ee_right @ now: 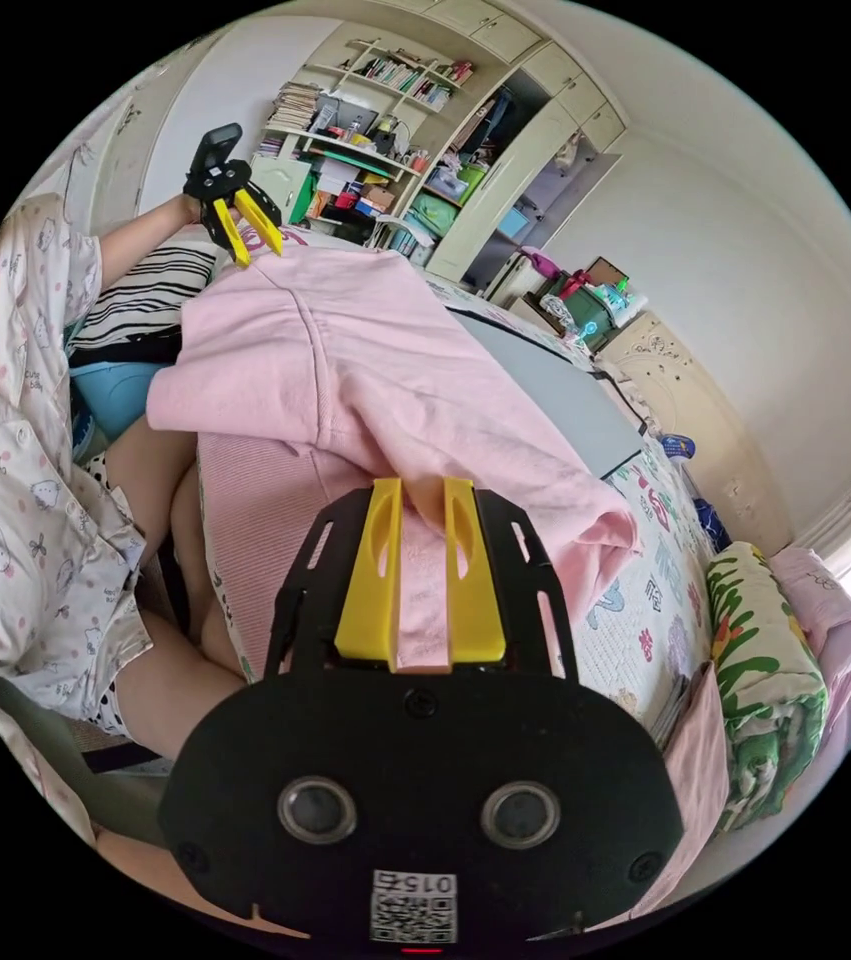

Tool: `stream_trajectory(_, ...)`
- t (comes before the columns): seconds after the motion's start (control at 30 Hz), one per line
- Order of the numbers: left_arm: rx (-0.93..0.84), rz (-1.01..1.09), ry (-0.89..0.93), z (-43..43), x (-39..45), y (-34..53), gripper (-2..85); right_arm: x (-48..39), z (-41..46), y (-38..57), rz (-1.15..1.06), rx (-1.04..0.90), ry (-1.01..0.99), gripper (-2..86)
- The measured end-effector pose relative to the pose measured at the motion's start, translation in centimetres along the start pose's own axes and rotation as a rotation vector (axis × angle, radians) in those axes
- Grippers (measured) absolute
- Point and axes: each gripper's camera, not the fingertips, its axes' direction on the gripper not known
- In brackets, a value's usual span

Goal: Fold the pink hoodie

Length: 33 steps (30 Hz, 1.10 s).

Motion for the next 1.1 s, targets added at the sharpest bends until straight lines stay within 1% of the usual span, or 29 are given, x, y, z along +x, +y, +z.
stream_trajectory(0.1, -0.011, 0.017, 0.023, 0.7, -0.6, 0.0, 6.8, 0.9, 0.5, 0.1, 0.032, 0.018, -0.029, 4.4)
stream_trajectory(0.17, 0.034, -0.008, 0.09, 0.5, -2.1, 0.6, 3.2, 2.1, 0.4, -0.2, 0.052, 0.038, -0.056, 2.4)
stream_trajectory(0.3, 0.11, -0.084, 0.191, 0.3, -6.0, 1.5, 1.5, 5.6, -0.7, -1.4, 0.133, 0.08, -0.165, 1.1)
stream_trajectory(0.33, 0.158, -0.094, 0.177, -0.2, -7.5, 1.5, 1.3, 7.2, -1.3, -1.9, 0.159, 0.105, -0.196, 0.8)
stream_trajectory(0.4, 0.242, -0.123, 0.114, -1.1, -10.8, 1.0, 1.1, 9.9, -2.5, -3.5, 0.183, 0.149, -0.198, 0.6)
stream_trajectory(0.47, 0.35, -0.176, 0.071, -1.6, -17.4, -1.8, 1.1, 15.8, -3.5, -8.4, 0.233, 0.195, -0.081, 0.9)
stream_trajectory(0.5, 0.363, -0.212, 0.036, -1.4, -19.4, -2.9, 1.1, 17.9, -3.4, -10.1, 0.265, 0.206, -0.036, 1.0)
stream_trajectory(0.57, 0.417, -0.49, -0.162, 0.7, -27.5, -6.4, 1.5, 28.5, -2.1, -16.8, 0.532, 0.27, 0.145, 2.7)
stream_trajectory(0.6, 0.429, -0.571, -0.209, 1.2, -29.1, -6.8, 1.6, 31.0, -1.7, -17.9, 0.606, 0.292, 0.172, 3.7)
stream_trajectory(0.63, 0.445, -0.71, -0.254, 2.0, -31.3, -7.1, 2.0, 35.0, -1.1, -19.6, 0.739, 0.322, 0.208, 5.7)
stream_trajectory(0.67, 0.504, -0.801, -0.259, 2.1, -31.7, -6.5, 2.6, 37.3, -0.8, -20.5, 0.832, 0.329, 0.193, 5.4)
stream_trajectory(0.7, 0.546, -0.822, -0.239, 2.0, -31.4, -6.0, 3.0, 37.7, -0.8, -20.6, 0.855, 0.338, 0.158, 5.3)
stream_trajectory(0.73, 0.612, -0.788, -0.151, 1.8, -29.9, -5.1, 3.7, 37.0, -1.1, -20.6, 0.817, 0.362, 0.048, 5.9)
stream_trajectory(0.77, 0.615, -0.706, -0.053, 1.7, -27.5, -4.3, 4.6, 34.7, -1.3, -20.0, 0.732, 0.361, -0.056, 6.5)
stream_trajectory(0.8, 0.604, -0.671, -0.016, 1.6, -26.2, -3.8, 4.7, 33.1, -1.4, -19.4, 0.684, 0.351, -0.099, 6.8)
stream_trajectory(0.87, 0.593, -0.55, 0.075, 1.3, -19.9, -0.3, 4.9, 26.1, -1.2, -15.6, 0.543, 0.283, -0.202, 7.4)
stream_trajectory(0.97, 0.598, -0.495, 0.117, 0.6, -12.8, 4.7, 4.6, 19.0, -0.8, -10.0, 0.486, 0.186, -0.276, 8.1)
stream_trajectory(1.07, 0.654, -0.491, 0.146, 0.1, -7.2, 8.9, 4.8, 14.6, -1.4, -5.7, 0.497, 0.128, -0.387, 9.5)
stream_trajectory(1.1, 0.668, -0.503, 0.144, 0.2, -6.2, 9.6, 4.9, 13.9, -1.7, -5.0, 0.51, 0.122, -0.398, 9.8)
